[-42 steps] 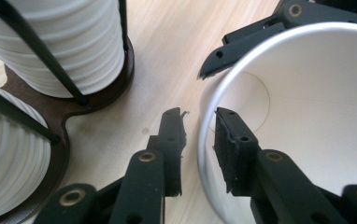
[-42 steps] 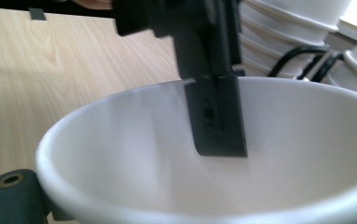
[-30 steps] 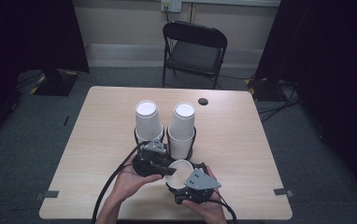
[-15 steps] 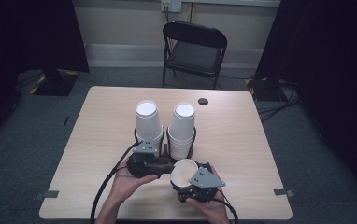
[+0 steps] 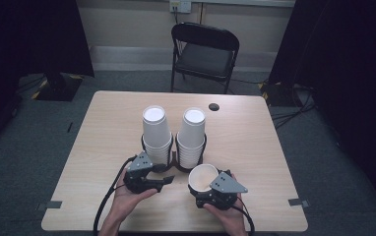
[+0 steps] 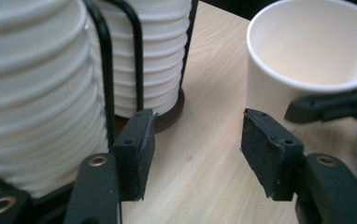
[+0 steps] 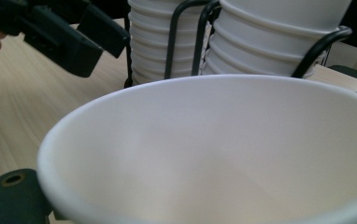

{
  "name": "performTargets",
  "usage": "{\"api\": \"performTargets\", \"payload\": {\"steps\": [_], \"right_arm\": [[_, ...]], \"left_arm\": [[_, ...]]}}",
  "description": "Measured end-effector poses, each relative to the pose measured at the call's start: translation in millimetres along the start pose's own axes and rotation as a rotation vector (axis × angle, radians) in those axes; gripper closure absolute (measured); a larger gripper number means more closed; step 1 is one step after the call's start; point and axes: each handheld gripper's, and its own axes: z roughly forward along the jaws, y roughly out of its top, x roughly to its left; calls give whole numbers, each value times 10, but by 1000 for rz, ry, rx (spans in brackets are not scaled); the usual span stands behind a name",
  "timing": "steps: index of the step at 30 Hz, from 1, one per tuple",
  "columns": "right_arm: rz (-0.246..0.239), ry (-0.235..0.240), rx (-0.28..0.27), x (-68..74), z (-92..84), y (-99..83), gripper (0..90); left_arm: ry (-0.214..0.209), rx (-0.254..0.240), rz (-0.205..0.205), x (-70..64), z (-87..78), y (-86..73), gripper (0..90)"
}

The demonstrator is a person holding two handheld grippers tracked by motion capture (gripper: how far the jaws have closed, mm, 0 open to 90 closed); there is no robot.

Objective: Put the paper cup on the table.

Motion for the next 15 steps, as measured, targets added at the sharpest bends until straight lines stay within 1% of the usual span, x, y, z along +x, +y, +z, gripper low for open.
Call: {"api": "performTargets", "payload": {"steps": [2,4,5,6,8,12,13,14,15], "right_arm": [[15,-3,-4,-29,-9,-7,103],[26,-11,-11,-57,-20,-8,103],[32,-13,-13,-70,-26,-8,103],[37,-15,-15,-83,-33,-6,103],[46,-13,-27,-114,-47,-2,102],[74,-28,-32,-205,-49,2,101],[83,-32,-30,-229,-46,3,101],[90,-36,-31,-251,-45,3,101],[97,-39,-37,-273,-44,2,100]], "left_arm": [[17,-9,-4,2,3,-67,406],[31,-13,-23,10,11,-128,348],[50,-11,-32,18,9,-156,319],[59,-16,-43,28,9,-181,302],[65,-41,-65,49,5,-234,263],[89,-68,-93,72,-23,-347,195],[89,-68,-93,72,-23,-347,180],[121,-59,-77,59,-31,-409,177],[133,-53,-79,59,-33,-435,180]]}}
